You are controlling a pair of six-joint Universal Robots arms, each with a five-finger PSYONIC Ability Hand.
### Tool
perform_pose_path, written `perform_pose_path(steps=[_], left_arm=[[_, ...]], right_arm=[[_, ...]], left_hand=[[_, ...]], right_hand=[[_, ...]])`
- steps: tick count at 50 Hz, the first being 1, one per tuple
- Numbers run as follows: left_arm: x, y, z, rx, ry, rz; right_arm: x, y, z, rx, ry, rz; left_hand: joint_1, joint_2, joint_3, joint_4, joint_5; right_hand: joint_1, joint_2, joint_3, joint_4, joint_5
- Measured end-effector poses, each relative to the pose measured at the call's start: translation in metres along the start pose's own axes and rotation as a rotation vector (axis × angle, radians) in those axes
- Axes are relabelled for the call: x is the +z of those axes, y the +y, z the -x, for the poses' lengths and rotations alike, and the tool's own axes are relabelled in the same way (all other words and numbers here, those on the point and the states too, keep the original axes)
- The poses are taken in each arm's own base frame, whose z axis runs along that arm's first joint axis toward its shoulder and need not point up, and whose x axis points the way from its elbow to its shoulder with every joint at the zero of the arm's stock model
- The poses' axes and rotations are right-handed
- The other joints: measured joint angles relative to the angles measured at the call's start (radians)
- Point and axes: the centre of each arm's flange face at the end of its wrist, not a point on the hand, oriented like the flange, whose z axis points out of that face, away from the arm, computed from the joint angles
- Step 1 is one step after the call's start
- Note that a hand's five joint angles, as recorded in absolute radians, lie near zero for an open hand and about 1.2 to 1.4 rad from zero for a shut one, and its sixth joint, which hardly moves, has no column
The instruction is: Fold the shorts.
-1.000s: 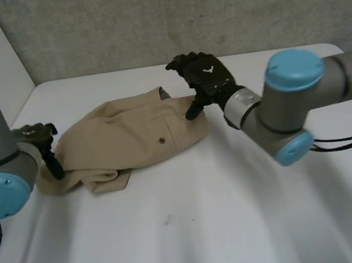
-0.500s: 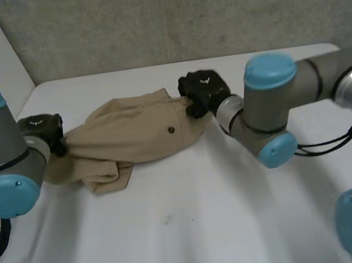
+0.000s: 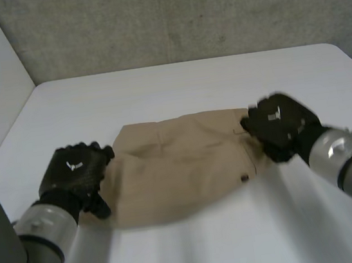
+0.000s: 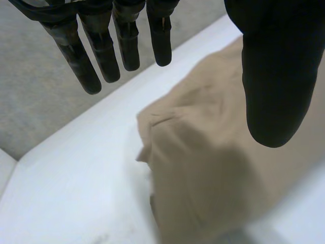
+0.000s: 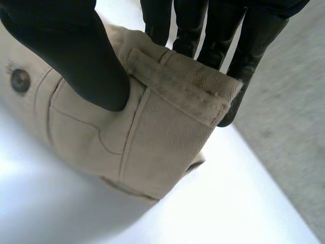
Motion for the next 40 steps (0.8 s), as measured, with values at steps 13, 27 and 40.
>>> perform_pose_path(steps=[13, 27, 40], left_arm=[[0.019, -0.020, 0.022, -0.008, 0.004, -0.064], [0.049, 0.014, 0.013, -0.027, 0.094, 0.080], [0.094, 0.004, 0.008, -0.016, 0.093, -0.044]], right_arm=[[-0.010, 0.027, 0.007, -0.041, -0.016, 0.063], [-0.008, 0.032, 0.009, -0.036, -0.006, 0.056], [-0.008, 0.034, 0.012, -0.040, -0.003, 0.047]], left_hand=[[-0.059, -0.106, -0.118, -0.118, -0.123], [0.089, 0.044, 0.027, 0.039, 0.040], [0.087, 0.043, 0.026, 0.038, 0.036]], right_hand=[[0.000, 0.000, 0.005, 0.004, 0.000], [0.000, 0.000, 0.005, 0.004, 0.000], [0.000, 0.000, 0.005, 0.004, 0.000]])
